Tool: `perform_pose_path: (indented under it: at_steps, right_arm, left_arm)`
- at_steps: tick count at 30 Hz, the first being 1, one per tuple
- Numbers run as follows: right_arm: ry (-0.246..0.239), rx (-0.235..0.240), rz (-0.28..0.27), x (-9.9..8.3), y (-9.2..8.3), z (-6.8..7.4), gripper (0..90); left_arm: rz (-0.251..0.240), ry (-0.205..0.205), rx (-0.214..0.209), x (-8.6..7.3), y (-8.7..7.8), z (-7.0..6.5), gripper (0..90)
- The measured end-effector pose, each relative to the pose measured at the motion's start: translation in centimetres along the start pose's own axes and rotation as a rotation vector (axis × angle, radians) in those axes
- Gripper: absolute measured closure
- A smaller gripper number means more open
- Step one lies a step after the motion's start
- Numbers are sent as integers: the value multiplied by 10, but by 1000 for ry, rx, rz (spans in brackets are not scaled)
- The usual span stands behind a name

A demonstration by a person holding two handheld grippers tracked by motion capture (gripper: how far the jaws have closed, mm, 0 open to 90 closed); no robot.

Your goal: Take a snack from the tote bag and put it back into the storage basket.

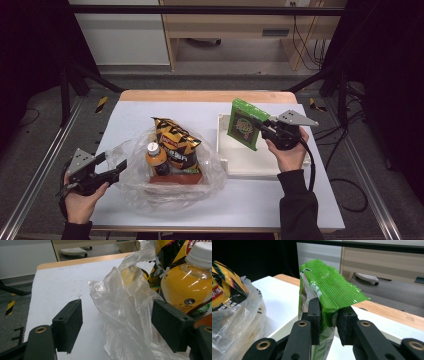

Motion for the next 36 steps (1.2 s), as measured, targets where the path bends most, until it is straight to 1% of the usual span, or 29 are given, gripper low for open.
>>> perform_pose_path:
  at_steps: [8, 11, 14, 17, 26, 31, 36]
  right_arm:
    - [-19, -10, 30, -2, 18, 1, 749]
    - [-17, -10, 43, -4, 23, 1, 749]
    - [-13, -11, 47, -4, 26, 2, 749]
    - [-14, -15, 46, -4, 25, 0, 750]
    - [9, -49, 54, -10, 18, -19, 750]
    - [23, -79, 64, -15, 10, -35, 750]
    - [48, -110, 69, -19, 3, -52, 750]
  left_arm:
    - [0, 0, 2, -1, 0, 1, 245]
    - [-1, 3, 2, -1, 0, 1, 245]
    - [-3, 1, 2, -1, -1, 1, 245]
    - [-3, 1, 3, -1, -2, 2, 246]
    - [-2, 3, 3, -1, -1, 1, 246]
    - [-1, 2, 4, -1, -1, 1, 246]
    - [-1, 0, 4, -1, -1, 2, 245]
Point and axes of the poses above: each handheld gripper's, and its own axes: y roughly forward along the jaws, x roughly out of its top, z roughly to its left, the point moved 5 cm from there along y, roughly forward along the jaws, and after that the axes turned 15 degrees about z, right-handed, at the moved point
